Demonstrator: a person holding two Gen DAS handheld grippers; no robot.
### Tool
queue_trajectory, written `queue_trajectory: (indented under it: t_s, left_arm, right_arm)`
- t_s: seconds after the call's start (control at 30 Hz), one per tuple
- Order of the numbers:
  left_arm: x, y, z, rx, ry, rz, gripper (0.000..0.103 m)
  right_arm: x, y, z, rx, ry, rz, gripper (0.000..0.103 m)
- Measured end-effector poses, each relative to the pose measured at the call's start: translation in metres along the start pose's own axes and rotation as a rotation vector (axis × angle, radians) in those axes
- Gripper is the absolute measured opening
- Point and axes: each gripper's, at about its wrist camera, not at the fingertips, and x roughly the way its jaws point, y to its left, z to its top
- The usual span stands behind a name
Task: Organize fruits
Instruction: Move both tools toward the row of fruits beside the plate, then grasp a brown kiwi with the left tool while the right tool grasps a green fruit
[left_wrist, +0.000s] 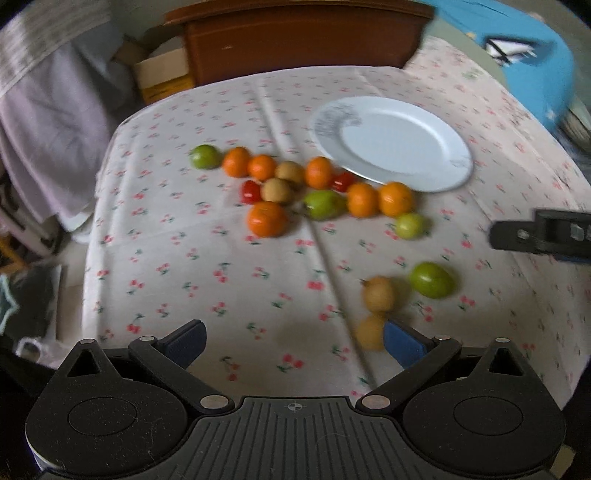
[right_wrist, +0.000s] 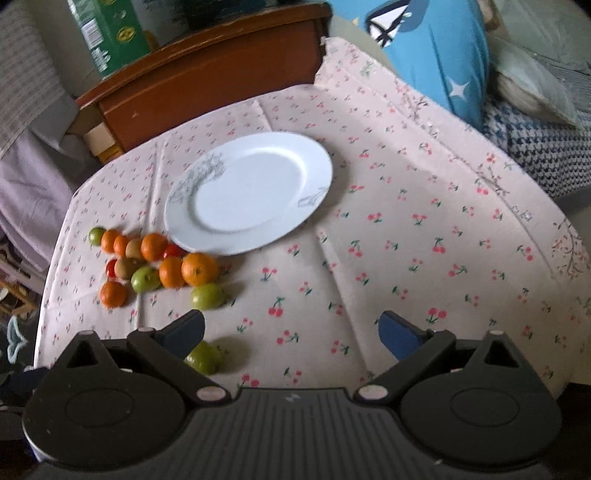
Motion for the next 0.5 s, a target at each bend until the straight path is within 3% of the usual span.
queue_trajectory:
  t_s: [0.27, 0.5]
  left_arm:
    - [0.01, -0.019, -0.011, 0.073, -0.034, -0.021, 0.101]
    - [0.016, -0.018, -0.015, 0.072, -0.058, -0.037, 0.092]
  right_arm:
    - [0.002, 0.003, -0.011, -0.007, 0.01, 0.1, 0.086]
    - [0.007, 0.007, -0.016, -0.022, 0.021, 0.133, 0.075]
